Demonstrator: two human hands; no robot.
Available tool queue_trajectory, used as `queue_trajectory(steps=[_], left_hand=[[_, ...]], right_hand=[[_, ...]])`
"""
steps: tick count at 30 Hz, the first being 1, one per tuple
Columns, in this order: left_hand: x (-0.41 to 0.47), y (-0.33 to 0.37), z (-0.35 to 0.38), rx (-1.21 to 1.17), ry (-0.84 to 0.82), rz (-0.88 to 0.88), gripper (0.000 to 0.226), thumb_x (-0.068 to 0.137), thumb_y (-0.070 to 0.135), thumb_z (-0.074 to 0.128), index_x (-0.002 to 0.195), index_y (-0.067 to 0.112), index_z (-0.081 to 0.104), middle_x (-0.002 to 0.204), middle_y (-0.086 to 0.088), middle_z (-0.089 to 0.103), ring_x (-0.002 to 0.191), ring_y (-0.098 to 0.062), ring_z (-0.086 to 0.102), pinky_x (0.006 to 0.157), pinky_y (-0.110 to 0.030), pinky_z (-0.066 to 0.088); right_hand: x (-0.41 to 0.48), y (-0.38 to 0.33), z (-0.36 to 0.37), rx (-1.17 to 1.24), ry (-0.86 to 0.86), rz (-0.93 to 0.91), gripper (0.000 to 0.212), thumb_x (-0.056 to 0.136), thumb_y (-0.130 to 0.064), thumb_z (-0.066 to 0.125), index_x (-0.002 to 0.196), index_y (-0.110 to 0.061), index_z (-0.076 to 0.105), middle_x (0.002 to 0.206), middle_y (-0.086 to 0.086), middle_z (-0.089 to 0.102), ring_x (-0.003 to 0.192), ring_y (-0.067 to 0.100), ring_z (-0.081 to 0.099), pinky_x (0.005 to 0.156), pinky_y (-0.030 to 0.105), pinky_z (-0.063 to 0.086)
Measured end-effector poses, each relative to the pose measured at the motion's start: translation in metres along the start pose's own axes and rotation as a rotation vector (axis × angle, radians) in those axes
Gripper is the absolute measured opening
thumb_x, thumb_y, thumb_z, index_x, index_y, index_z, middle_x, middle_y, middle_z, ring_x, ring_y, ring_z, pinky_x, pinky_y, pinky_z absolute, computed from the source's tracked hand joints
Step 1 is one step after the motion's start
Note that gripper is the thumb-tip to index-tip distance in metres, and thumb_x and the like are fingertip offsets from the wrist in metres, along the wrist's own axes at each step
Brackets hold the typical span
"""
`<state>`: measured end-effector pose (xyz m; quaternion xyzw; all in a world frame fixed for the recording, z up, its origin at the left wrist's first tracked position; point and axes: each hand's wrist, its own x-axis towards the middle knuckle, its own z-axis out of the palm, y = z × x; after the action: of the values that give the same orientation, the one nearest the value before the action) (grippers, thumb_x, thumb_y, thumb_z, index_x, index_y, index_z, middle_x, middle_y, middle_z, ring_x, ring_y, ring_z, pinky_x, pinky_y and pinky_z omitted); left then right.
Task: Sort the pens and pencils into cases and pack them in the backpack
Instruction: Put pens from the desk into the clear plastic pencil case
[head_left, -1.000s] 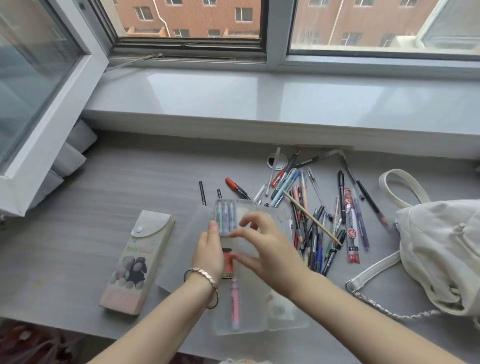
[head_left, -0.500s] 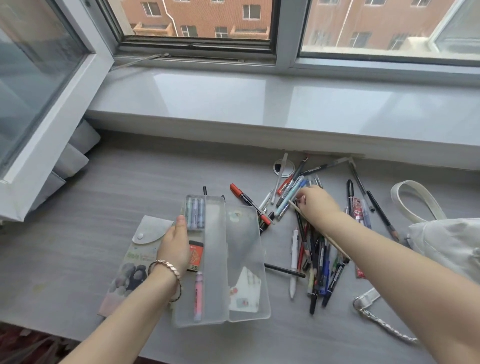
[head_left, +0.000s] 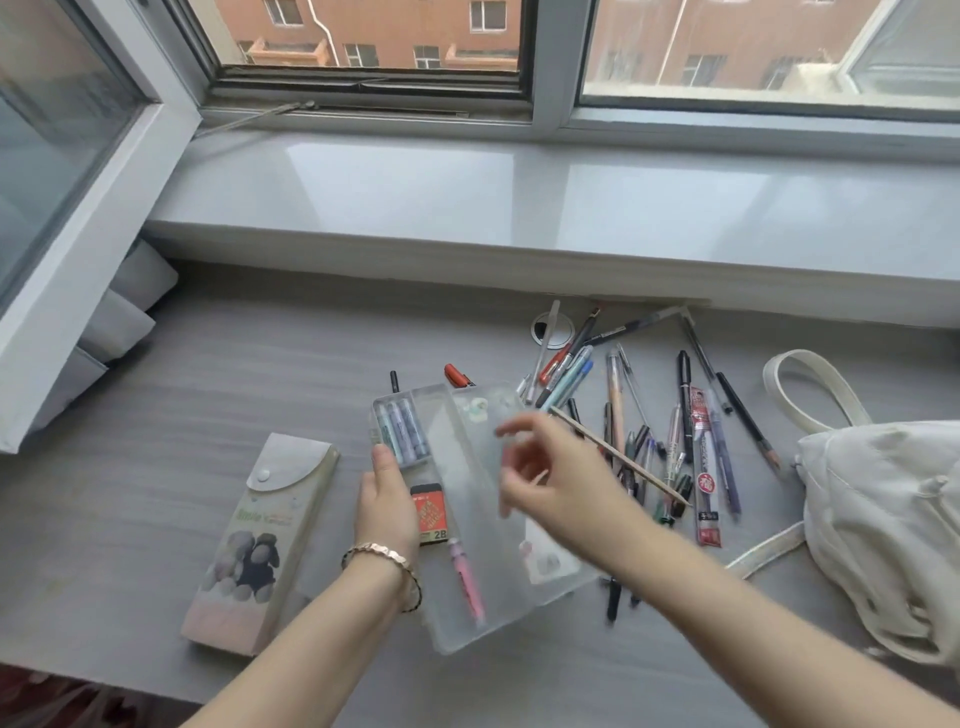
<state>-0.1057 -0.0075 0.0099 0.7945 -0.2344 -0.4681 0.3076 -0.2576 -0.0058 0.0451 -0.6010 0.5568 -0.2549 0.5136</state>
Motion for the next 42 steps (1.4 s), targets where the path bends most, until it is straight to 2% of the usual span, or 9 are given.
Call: queue_trajectory(steps=[2, 5, 10, 15, 24, 30, 34, 38, 42], left_hand=[[-0.002, 0.002, 0.006, -0.007, 0.013, 0.015, 0.062, 0.096, 0.05, 0.019, 0.134, 0.006, 0.04, 0.136, -0.015, 0.047, 0.124, -0.029, 0.045, 0.1, -0.033, 0.031], [-0.008, 0.008, 0.01, 0.005, 0.023, 0.061, 0.059, 0.097, 0.045, 0.019, 0.134, 0.004, 0.041, 0.133, -0.015, 0.048, 0.122, -0.026, 0.045, 0.083, -0.026, 0.026], [-0.01, 0.005, 0.014, -0.014, 0.002, 0.047, 0.06, 0.096, 0.05, 0.021, 0.129, 0.007, 0.046, 0.121, -0.012, 0.055, 0.102, -0.025, 0.052, 0.086, -0.031, 0.036], [-0.015, 0.006, 0.013, -0.001, -0.033, 0.05, 0.06, 0.096, 0.048, 0.022, 0.134, 0.006, 0.042, 0.137, -0.013, 0.047, 0.124, -0.027, 0.045, 0.099, -0.032, 0.033], [-0.022, -0.007, 0.021, 0.023, -0.095, 0.129, 0.054, 0.097, 0.043, 0.024, 0.117, 0.003, 0.054, 0.111, -0.011, 0.061, 0.1, -0.023, 0.053, 0.085, -0.028, 0.036], [-0.023, -0.007, 0.018, 0.057, -0.081, 0.164, 0.056, 0.098, 0.041, 0.021, 0.118, 0.001, 0.054, 0.11, -0.012, 0.059, 0.105, -0.025, 0.053, 0.09, -0.029, 0.037], [-0.015, -0.011, 0.01, 0.056, -0.029, 0.16, 0.053, 0.098, 0.041, 0.02, 0.12, 0.006, 0.052, 0.106, -0.008, 0.056, 0.095, -0.019, 0.048, 0.085, -0.024, 0.031], [-0.01, -0.012, 0.0, 0.044, 0.01, 0.134, 0.056, 0.098, 0.043, 0.021, 0.124, 0.004, 0.052, 0.115, -0.013, 0.06, 0.104, -0.026, 0.054, 0.09, -0.03, 0.037], [-0.01, -0.014, -0.012, 0.062, 0.019, 0.135, 0.056, 0.099, 0.042, 0.02, 0.121, 0.002, 0.053, 0.094, -0.01, 0.06, 0.091, -0.022, 0.051, 0.084, -0.026, 0.033]], right_hand=[[-0.021, -0.003, 0.022, -0.085, -0.058, -0.127, 0.025, 0.086, -0.013, 0.053, 0.11, -0.02, 0.056, 0.076, -0.007, 0.06, 0.065, 0.005, 0.054, 0.063, 0.012, 0.043], [-0.036, 0.013, 0.042, -0.325, -0.083, -0.249, 0.036, 0.081, -0.029, 0.041, 0.112, -0.019, 0.056, 0.086, 0.001, 0.058, 0.079, 0.015, 0.055, 0.074, 0.032, 0.05], [-0.037, 0.031, 0.046, -0.562, 0.056, -0.399, 0.039, 0.07, -0.034, 0.047, 0.105, -0.021, 0.059, 0.102, 0.001, 0.059, 0.087, 0.022, 0.056, 0.068, 0.031, 0.055], [-0.032, 0.03, 0.045, -0.568, 0.153, -0.462, 0.032, 0.076, -0.041, 0.049, 0.099, -0.022, 0.061, 0.108, -0.004, 0.061, 0.094, 0.017, 0.045, 0.075, 0.031, 0.052], [-0.019, 0.018, 0.054, -0.634, 0.296, -0.332, 0.027, 0.063, -0.029, 0.043, 0.069, -0.018, 0.066, 0.076, -0.001, 0.061, 0.069, 0.023, 0.059, 0.053, 0.028, 0.049], [-0.026, 0.025, 0.037, -0.436, 0.28, -0.484, 0.02, 0.075, -0.027, 0.054, 0.078, -0.016, 0.07, 0.089, -0.003, 0.069, 0.087, 0.014, 0.057, 0.073, 0.026, 0.046], [-0.022, 0.053, -0.011, -0.381, 0.467, -0.144, 0.015, 0.084, -0.009, 0.058, 0.094, -0.008, 0.069, 0.094, 0.007, 0.068, 0.091, 0.018, 0.06, 0.083, 0.03, 0.047], [-0.017, 0.092, -0.036, -0.615, 0.288, 0.451, 0.025, 0.089, -0.021, 0.053, 0.108, -0.003, 0.055, 0.105, 0.015, 0.063, 0.099, 0.031, 0.058, 0.081, 0.035, 0.046], [-0.012, 0.101, -0.029, -0.627, 0.3, 0.49, 0.021, 0.088, -0.015, 0.05, 0.106, -0.004, 0.049, 0.104, 0.016, 0.062, 0.095, 0.032, 0.059, 0.075, 0.034, 0.045]])
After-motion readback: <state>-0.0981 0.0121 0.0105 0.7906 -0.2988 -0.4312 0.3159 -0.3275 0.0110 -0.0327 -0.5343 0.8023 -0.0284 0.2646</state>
